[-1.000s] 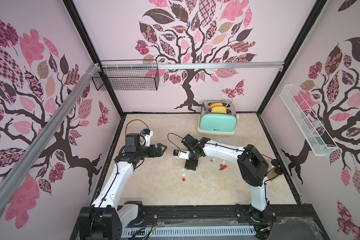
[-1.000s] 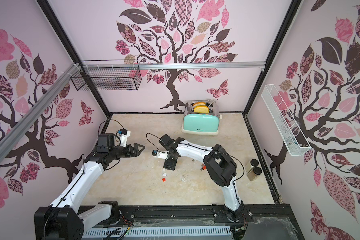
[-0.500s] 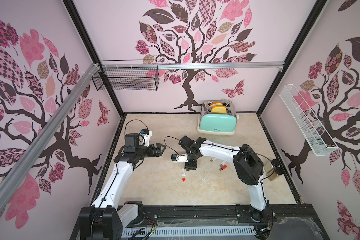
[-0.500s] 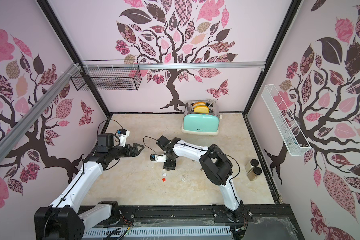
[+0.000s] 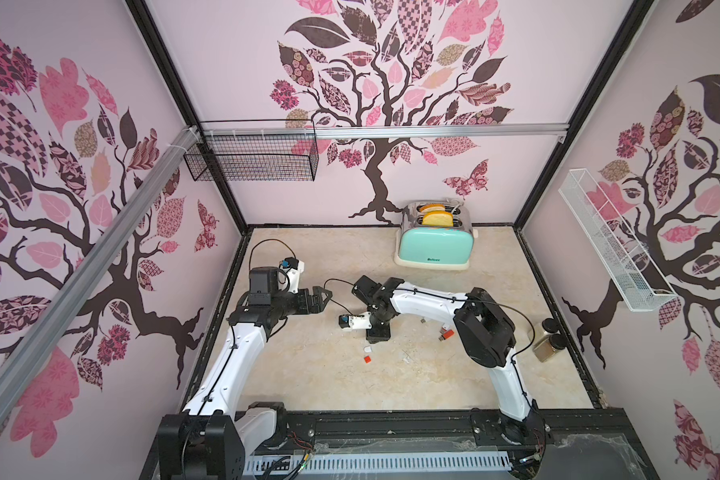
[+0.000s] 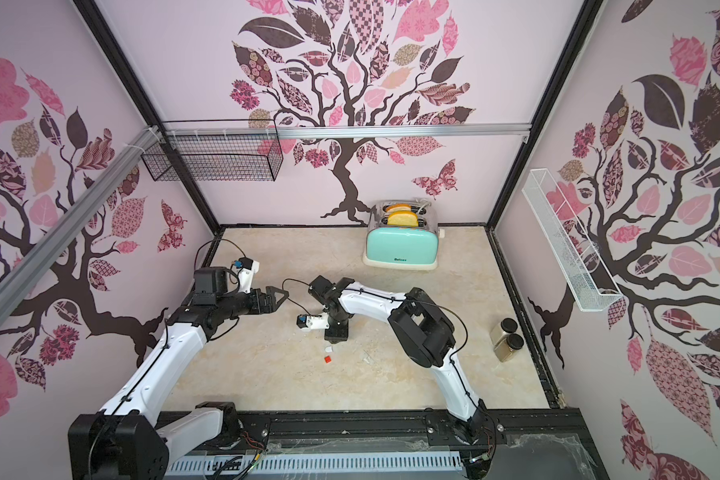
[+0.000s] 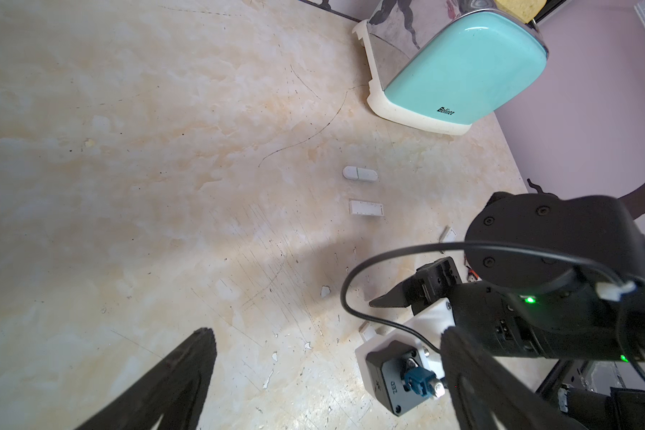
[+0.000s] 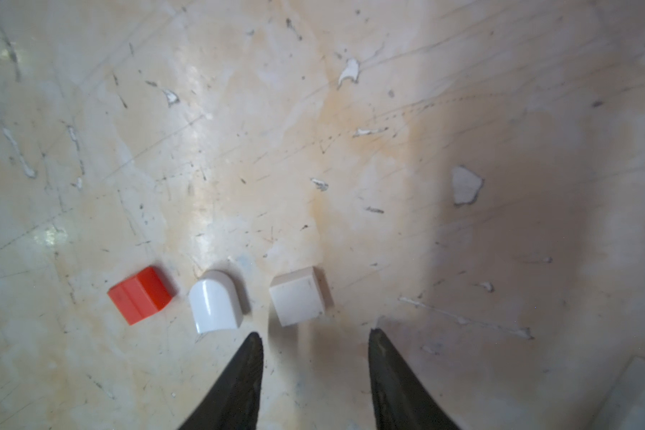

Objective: Close the usb drive cover
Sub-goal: Pick up the cover from the center of the board.

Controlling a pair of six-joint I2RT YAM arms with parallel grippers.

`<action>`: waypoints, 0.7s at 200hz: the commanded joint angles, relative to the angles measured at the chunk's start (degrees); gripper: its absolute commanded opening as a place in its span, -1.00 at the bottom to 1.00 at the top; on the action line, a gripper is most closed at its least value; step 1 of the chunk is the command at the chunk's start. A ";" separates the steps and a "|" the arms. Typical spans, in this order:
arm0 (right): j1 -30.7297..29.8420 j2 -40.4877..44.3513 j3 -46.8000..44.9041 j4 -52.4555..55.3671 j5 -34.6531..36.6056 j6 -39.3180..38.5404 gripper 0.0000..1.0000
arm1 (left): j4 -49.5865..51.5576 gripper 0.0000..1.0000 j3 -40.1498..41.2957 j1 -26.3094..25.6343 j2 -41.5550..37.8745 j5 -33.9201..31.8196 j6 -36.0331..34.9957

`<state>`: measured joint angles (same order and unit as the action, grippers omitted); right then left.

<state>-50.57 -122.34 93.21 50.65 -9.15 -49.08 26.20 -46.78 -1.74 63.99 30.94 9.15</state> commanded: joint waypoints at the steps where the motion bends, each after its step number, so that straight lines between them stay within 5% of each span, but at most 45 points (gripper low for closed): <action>1: -0.32 -0.91 2.52 1.24 -0.77 -0.06 -0.07 | -0.66 0.97 0.14 0.34 -0.54 0.67 -0.45; 140: -2.13 -3.15 2.56 1.44 -1.24 -1.00 -0.27 | -0.43 0.96 -0.10 0.47 -0.53 0.37 -0.27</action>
<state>-51.51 -123.98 94.45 50.83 -9.39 -49.39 26.20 -46.78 -1.52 63.99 30.98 9.15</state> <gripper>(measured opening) 0.369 0.983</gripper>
